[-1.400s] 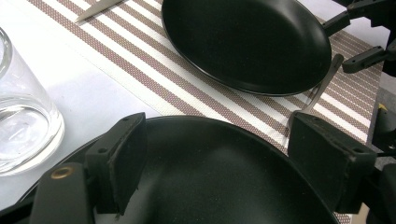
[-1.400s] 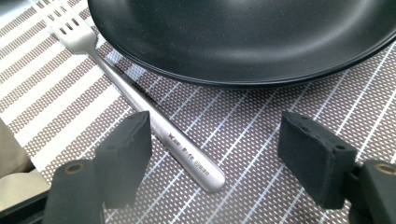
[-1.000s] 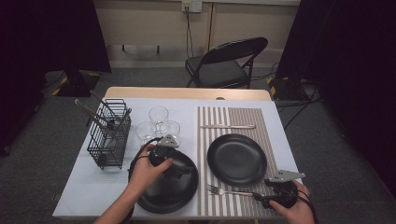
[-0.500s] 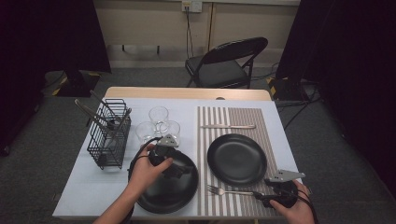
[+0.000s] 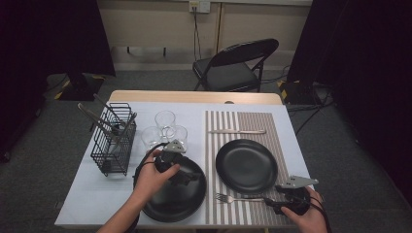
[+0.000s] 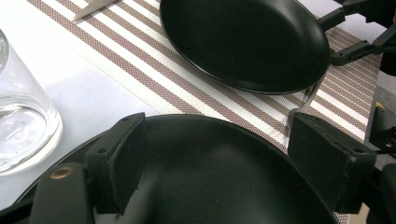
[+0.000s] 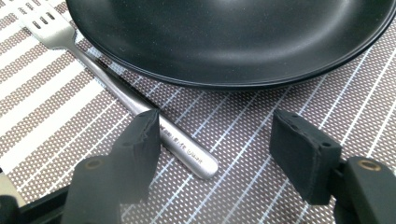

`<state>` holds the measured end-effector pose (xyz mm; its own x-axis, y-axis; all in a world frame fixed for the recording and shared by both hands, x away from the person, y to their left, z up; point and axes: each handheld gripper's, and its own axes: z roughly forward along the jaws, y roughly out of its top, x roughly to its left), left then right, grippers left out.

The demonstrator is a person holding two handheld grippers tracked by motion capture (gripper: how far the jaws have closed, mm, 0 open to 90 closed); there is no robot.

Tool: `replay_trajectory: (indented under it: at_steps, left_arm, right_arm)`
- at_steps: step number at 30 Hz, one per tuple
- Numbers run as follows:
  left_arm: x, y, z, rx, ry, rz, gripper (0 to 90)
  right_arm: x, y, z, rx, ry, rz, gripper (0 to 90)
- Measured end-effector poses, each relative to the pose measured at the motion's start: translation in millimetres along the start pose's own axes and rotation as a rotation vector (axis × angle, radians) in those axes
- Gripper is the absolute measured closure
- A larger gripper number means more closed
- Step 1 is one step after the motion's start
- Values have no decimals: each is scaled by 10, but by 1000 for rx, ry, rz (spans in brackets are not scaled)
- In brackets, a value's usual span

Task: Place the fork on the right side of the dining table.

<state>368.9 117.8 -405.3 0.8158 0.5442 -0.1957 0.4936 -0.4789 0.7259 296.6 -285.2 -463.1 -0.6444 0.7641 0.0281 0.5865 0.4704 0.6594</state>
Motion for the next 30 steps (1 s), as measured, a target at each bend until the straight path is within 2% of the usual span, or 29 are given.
replay_trajectory:
  at_steps: [18,30]
  left_arm:
    - [1,-6,-7,4,0,-2,200]
    - [11,-20,-40,-4,7,-6,200]
  right_arm:
    - [-28,2,-14,-9,0,31,327]
    - [13,155,-188,-52,12,52,296]
